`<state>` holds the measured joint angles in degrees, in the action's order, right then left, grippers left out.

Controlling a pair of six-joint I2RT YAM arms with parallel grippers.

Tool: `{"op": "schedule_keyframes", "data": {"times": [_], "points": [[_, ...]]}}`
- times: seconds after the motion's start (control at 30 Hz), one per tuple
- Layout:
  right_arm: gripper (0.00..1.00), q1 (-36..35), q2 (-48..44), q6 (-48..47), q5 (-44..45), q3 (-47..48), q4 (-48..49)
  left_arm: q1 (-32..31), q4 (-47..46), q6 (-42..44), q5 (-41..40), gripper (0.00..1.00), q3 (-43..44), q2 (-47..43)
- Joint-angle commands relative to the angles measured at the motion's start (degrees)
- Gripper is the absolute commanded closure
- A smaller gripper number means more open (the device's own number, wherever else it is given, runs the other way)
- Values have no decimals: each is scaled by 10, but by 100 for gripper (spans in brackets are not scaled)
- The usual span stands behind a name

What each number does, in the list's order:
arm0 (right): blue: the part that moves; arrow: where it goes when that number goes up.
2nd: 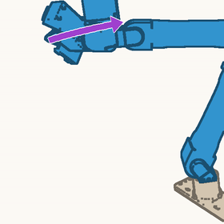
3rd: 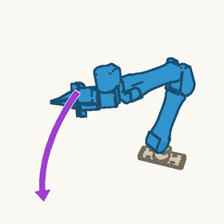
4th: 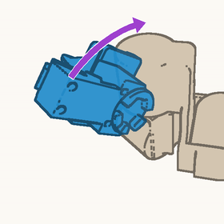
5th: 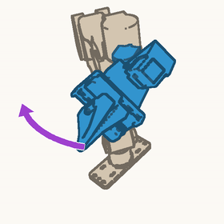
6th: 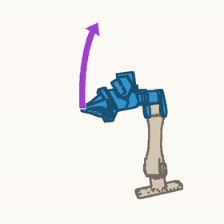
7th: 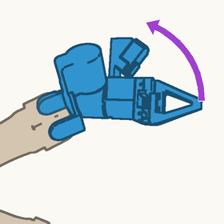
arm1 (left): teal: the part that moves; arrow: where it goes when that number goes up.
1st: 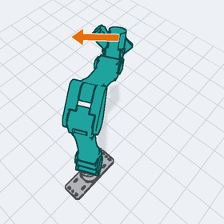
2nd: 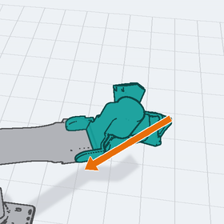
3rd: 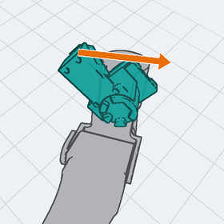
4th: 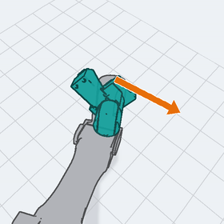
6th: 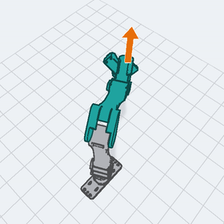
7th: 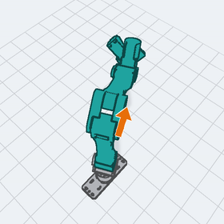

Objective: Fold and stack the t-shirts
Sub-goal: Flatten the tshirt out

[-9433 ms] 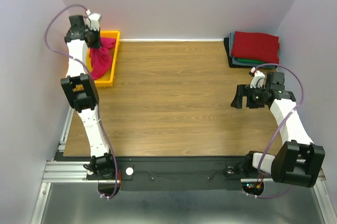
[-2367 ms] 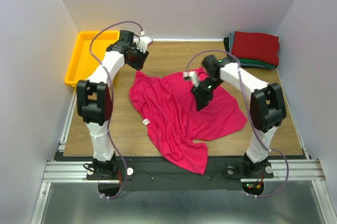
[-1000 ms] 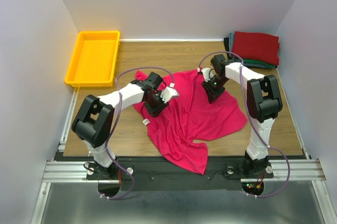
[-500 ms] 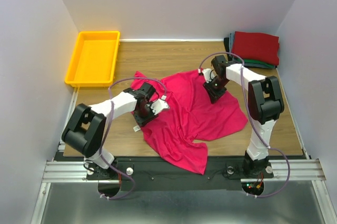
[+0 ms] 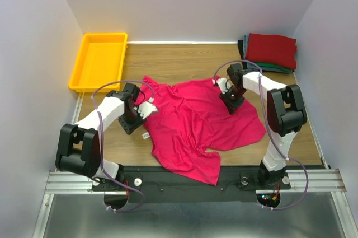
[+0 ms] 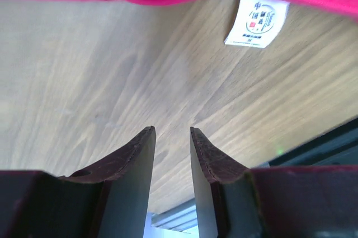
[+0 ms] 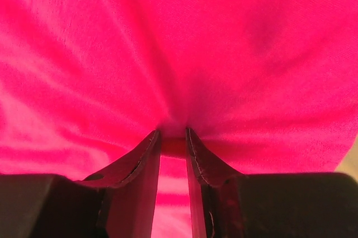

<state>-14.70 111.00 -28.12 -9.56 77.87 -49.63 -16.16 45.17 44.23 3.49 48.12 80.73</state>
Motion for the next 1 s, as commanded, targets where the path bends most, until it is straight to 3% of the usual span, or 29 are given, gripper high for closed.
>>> {"op": "schedule_keyframes", "data": {"times": [0.0, 0.17, 0.37, 0.47, 0.6, 0.8, 0.97], "points": [[70, -2, -32, -37, -28, -53, -73, 1, 23, -3, 96, 58, 103, -32], [74, -41, -75, -66, -36, -148, -111, -24, -4, -64, 181, 58, 190, 6], [72, -111, -123, -124, -202, -128, -236, -66, -67, -142, 224, 57, 184, 70], [69, -87, -134, -111, -222, -68, -232, -68, -112, -172, 228, 57, 163, 101], [66, 11, -108, -98, -205, 11, -212, -67, -152, -183, 181, 61, 136, 136], [65, 101, -52, -21, -99, 90, -101, -15, -119, -131, 117, 64, 98, 118], [59, 122, 24, 27, -99, 157, -69, 31, -98, -87, 64, 64, 81, 102]]}}
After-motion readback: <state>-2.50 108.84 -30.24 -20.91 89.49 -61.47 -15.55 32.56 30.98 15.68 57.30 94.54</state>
